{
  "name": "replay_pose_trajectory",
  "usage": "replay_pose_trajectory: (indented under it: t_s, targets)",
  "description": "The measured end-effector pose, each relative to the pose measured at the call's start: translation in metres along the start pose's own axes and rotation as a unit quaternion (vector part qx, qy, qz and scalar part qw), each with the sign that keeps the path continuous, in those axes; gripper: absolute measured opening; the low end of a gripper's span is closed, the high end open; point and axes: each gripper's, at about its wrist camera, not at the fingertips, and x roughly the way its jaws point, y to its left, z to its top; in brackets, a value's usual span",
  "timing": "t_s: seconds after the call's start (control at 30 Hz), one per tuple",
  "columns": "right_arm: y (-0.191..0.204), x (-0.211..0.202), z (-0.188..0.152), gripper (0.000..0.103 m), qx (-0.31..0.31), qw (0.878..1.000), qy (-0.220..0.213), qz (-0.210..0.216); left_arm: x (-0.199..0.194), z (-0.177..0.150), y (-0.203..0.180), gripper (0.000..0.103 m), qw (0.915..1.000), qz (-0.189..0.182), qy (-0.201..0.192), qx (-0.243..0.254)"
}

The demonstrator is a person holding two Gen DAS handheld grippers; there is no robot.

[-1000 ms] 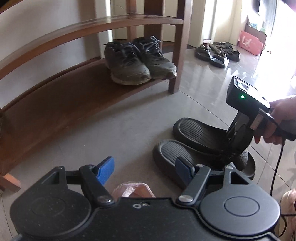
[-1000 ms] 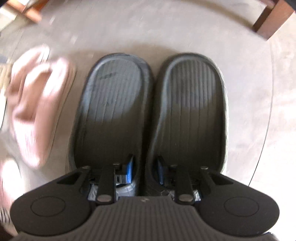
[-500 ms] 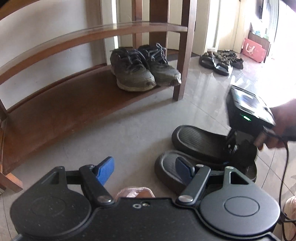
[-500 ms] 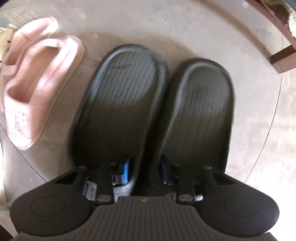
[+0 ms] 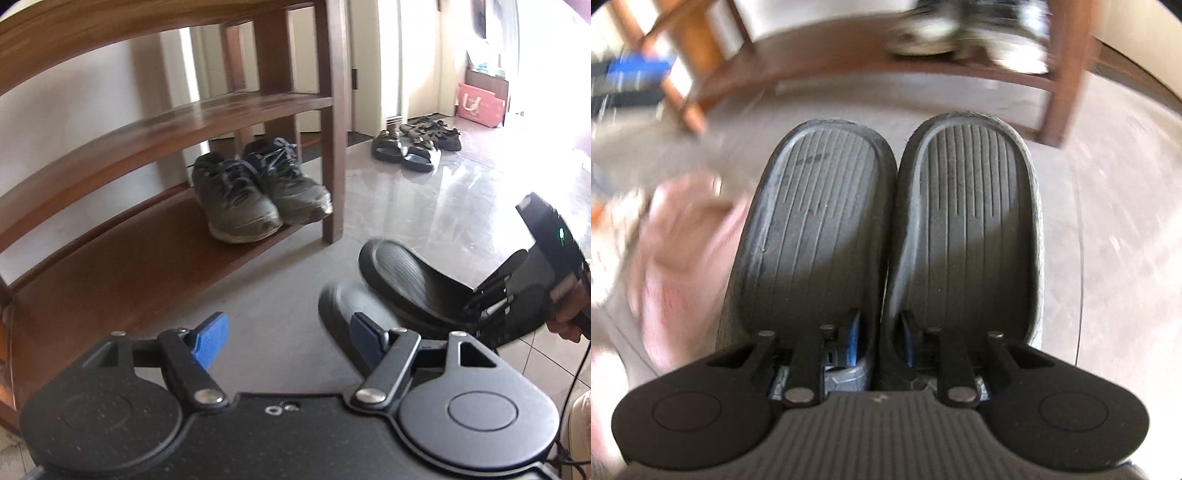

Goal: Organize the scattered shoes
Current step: 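Lift and carry the dark grey slides with the right gripper toward the shelf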

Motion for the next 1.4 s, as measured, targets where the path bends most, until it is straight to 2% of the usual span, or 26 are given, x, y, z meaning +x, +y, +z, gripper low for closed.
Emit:
replay_pose_trajectory:
  t_s: [0.1, 0.23, 0.37, 0.47, 0.5, 0.6, 0.7, 0.8, 0.9, 1.07, 1.13, 1.23, 1.27, 1.4]
  targets:
    - [-0.017, -0.014, -0.009, 0.025, 0.044, 0.998, -0.048, 0.015, -0.003, 0.009, -0.011, 0.073, 0.9995, 0.0, -0.021, 0.025]
    - [-0.034, -0.03, -0.009, 0.025, 0.089, 0.991, -0.094, 0.03, -0.017, 0.032, -0.022, 0.073, 0.9944, 0.002, -0.085, 0.062]
    - [-0.03, -0.05, 0.014, 0.025, 0.089, 0.986, -0.138, 0.031, -0.031, 0.063, -0.028, 0.073, 0.9856, -0.008, -0.147, 0.083]
    - [-0.027, -0.074, 0.026, 0.025, 0.08, 0.983, -0.164, 0.019, -0.039, 0.09, -0.027, 0.073, 0.9816, -0.011, -0.18, 0.063]
    - [-0.027, -0.082, 0.031, 0.025, 0.079, 0.982, -0.169, 0.017, -0.041, 0.093, -0.026, 0.073, 0.9817, -0.012, -0.181, 0.058]
    - [-0.023, -0.116, 0.063, 0.025, 0.09, 0.979, -0.182, 0.011, -0.055, 0.127, -0.015, 0.073, 0.9836, -0.02, -0.179, -0.015]
    - [-0.017, -0.149, 0.095, 0.024, 0.101, 0.976, -0.19, 0.007, -0.074, 0.151, -0.004, 0.073, 0.9824, -0.014, -0.179, -0.05]
    - [-0.007, -0.201, 0.115, 0.024, 0.109, 0.974, -0.2, -0.003, -0.116, 0.19, 0.01, 0.073, 0.9788, 0.003, -0.191, -0.074]
    - [0.008, -0.271, 0.142, 0.024, 0.111, 0.972, -0.208, -0.018, -0.161, 0.22, 0.025, 0.073, 0.9759, 0.018, -0.197, -0.092]
    - [0.052, -0.367, 0.197, 0.024, 0.095, 0.972, -0.21, -0.036, -0.228, 0.265, 0.056, 0.073, 0.9736, 0.031, -0.179, -0.139]
    - [0.072, -0.398, 0.224, 0.024, 0.084, 0.974, -0.209, -0.037, -0.255, 0.283, 0.068, 0.073, 0.9723, 0.039, -0.174, -0.151]
    - [0.108, -0.438, 0.281, 0.024, 0.067, 0.976, -0.205, -0.04, -0.302, 0.309, 0.09, 0.073, 0.9734, 0.052, -0.173, -0.141]
    - [0.119, -0.448, 0.3, 0.024, 0.062, 0.976, -0.205, -0.043, -0.325, 0.321, 0.101, 0.073, 0.974, 0.054, -0.171, -0.139]
    - [0.163, -0.479, 0.376, 0.024, 0.045, 0.976, -0.205, -0.054, -0.366, 0.356, 0.131, 0.073, 0.9782, 0.052, -0.147, -0.138]
